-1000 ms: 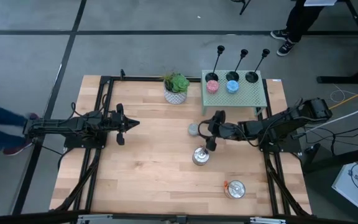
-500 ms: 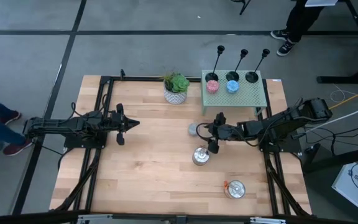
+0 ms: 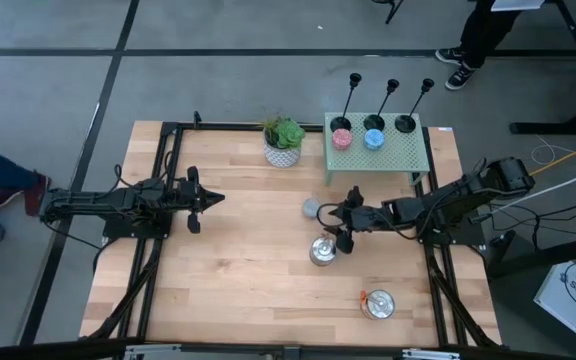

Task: Pick & Place candle stick holders
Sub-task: Adjust the silver scented candle can in the table

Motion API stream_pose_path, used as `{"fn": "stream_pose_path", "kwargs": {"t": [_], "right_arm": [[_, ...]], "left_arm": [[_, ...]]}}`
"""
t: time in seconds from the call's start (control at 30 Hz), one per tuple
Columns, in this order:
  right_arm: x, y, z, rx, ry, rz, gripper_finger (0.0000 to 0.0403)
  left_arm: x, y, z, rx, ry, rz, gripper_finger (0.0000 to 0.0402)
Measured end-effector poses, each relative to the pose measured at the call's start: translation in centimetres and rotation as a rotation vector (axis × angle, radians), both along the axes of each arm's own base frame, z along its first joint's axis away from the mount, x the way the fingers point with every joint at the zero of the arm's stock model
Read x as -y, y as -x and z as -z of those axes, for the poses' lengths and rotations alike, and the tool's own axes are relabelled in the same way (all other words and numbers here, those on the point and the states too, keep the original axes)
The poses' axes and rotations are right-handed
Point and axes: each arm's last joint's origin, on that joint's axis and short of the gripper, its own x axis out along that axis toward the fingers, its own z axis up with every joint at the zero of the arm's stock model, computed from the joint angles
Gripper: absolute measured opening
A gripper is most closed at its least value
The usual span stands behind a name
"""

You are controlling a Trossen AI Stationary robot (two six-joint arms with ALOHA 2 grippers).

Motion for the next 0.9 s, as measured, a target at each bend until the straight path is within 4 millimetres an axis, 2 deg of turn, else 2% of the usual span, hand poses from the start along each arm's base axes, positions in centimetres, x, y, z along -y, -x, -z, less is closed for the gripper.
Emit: {"fn": "stream_pose_path", "kwargs": {"t": [0.3, 0.53, 0.9], "right_arm": [[-0.9, -0.1, -0.3, 0.040, -0.012, -0.031, 0.0257], [-1.7, -0.5, 0.3, 0.026, -0.023, -0.049, 0.0257], [-3.3, -4.5, 0.1, 0.012, 0.018, -0.135, 0.0257]], "left_arm": [[0.0, 0.0, 0.0, 0.000, 0.000, 0.000, 0.0009], [0.0, 0.0, 0.0, 0.000, 0.000, 0.000, 0.0011], [0.0, 0.0, 0.0, 0.000, 0.000, 0.000, 0.0008]]}}
